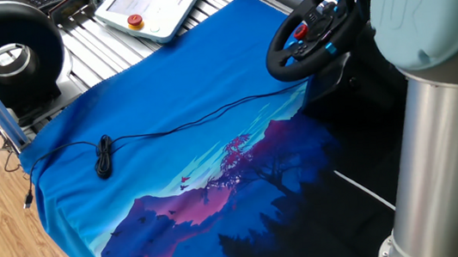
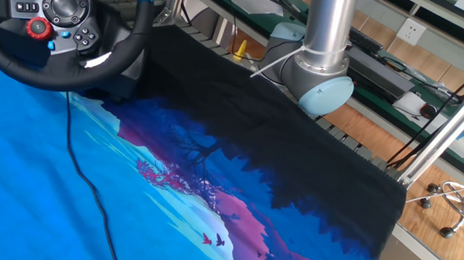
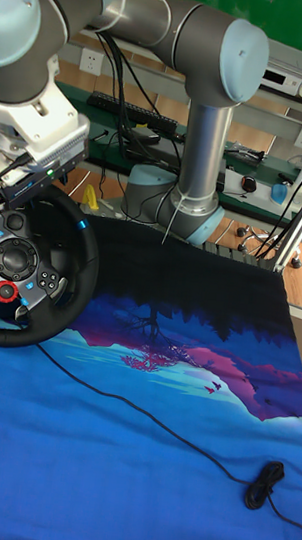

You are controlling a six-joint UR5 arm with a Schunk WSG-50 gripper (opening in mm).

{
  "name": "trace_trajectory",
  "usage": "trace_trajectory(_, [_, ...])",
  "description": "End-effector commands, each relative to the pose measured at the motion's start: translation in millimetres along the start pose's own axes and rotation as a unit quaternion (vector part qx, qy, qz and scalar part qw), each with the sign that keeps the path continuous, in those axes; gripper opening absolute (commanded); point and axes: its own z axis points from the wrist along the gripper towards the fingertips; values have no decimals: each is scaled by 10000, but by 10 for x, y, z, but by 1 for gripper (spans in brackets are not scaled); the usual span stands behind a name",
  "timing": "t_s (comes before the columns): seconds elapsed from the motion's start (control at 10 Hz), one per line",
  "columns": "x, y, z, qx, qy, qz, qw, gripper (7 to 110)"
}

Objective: Rotate the steering wheel 90 degrees clockwise

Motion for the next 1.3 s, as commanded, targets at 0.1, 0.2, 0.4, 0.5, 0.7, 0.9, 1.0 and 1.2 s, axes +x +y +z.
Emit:
trace_trajectory(0.1, [170,-60,-59,23,123,33,9999,66])
trace_trajectory(0.2, [199,-98,-60,68,144,57,9999,44])
trace_trajectory(0.4, [200,-81,-58,53,147,114,9998,44])
trace_trajectory(0.5, [179,-33,-51,-10,126,219,9997,44])
trace_trajectory(0.7, [136,50,-20,-122,166,503,9985,44])
trace_trajectory(0.9, [29,100,35,-159,146,692,9974,44])
trace_trajectory(1.0, [-27,127,60,-166,137,775,9968,7])
trace_trajectory(1.2, [-84,150,48,-156,147,868,9960,7])
